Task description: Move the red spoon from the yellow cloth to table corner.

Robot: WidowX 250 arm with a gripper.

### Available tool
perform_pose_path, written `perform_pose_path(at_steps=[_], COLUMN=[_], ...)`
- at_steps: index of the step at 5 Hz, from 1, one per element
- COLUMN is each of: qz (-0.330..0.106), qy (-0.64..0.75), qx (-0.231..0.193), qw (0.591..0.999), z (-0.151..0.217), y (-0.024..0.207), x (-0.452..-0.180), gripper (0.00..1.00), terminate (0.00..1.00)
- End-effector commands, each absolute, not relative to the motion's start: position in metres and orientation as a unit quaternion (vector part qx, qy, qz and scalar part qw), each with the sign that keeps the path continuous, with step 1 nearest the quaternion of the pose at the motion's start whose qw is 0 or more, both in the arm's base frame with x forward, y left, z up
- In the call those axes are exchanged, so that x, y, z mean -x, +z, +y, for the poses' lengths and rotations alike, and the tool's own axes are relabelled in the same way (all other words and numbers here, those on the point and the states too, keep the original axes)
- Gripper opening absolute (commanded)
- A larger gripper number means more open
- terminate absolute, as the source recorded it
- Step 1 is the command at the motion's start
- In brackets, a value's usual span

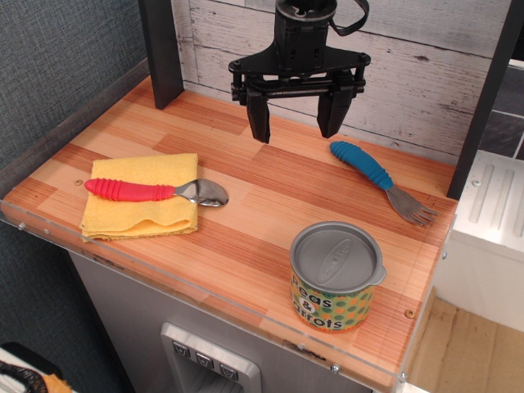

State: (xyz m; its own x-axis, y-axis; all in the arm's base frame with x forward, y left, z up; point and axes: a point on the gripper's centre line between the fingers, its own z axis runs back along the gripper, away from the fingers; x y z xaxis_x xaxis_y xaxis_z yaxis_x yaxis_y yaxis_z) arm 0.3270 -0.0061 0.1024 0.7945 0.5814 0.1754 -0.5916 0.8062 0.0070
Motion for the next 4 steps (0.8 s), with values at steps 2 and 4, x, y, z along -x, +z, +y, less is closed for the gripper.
perform_pose_path(at_steps=[2, 4], qz=[-0.071, -0.094], qy=[0.425, 0.635], qx=[-0.040, -0.061], qw=[0.901, 0.764], z=[0.011, 0.050], y=[0.101, 0.103], x=[-0.326, -0.307], gripper=[1.00, 1.00], terminate=[0.00, 0.00])
